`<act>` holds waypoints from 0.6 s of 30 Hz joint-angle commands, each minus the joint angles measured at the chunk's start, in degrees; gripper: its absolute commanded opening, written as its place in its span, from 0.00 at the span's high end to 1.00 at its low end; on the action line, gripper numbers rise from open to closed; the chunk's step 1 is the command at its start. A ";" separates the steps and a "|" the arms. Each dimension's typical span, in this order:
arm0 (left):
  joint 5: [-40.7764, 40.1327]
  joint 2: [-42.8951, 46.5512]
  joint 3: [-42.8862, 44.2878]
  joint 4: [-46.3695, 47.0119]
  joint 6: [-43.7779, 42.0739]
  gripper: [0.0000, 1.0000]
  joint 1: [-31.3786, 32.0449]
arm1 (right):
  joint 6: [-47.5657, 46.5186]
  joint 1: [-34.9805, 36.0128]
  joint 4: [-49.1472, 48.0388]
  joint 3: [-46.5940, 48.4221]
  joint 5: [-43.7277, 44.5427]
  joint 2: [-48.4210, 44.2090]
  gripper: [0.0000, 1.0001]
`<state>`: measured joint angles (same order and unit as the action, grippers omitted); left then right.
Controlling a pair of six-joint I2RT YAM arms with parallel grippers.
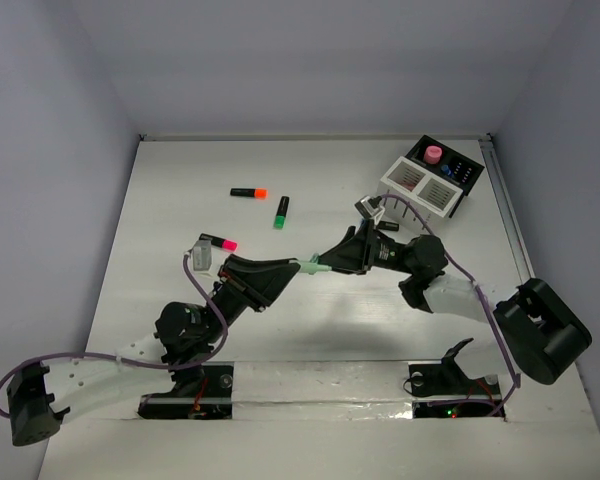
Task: Sort the stationery into containers
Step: Close the pen cap on the pen.
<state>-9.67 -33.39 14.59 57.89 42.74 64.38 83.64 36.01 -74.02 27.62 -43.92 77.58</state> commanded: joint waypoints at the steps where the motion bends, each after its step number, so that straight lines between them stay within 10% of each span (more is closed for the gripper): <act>1: 1.41 -0.54 -0.44 5.48 1.11 1.00 -0.31 | -0.58 0.99 -24.33 2.70 1.21 -1.20 0.31; 18: 1.15 0.60 -2.81 8.29 2.26 1.00 -0.31 | 0.39 1.52 -24.42 2.80 1.73 -3.49 0.37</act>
<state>-9.21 -33.85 12.51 61.69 44.51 64.38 83.92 36.95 -74.08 29.23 -43.22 75.44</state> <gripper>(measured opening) 0.139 0.637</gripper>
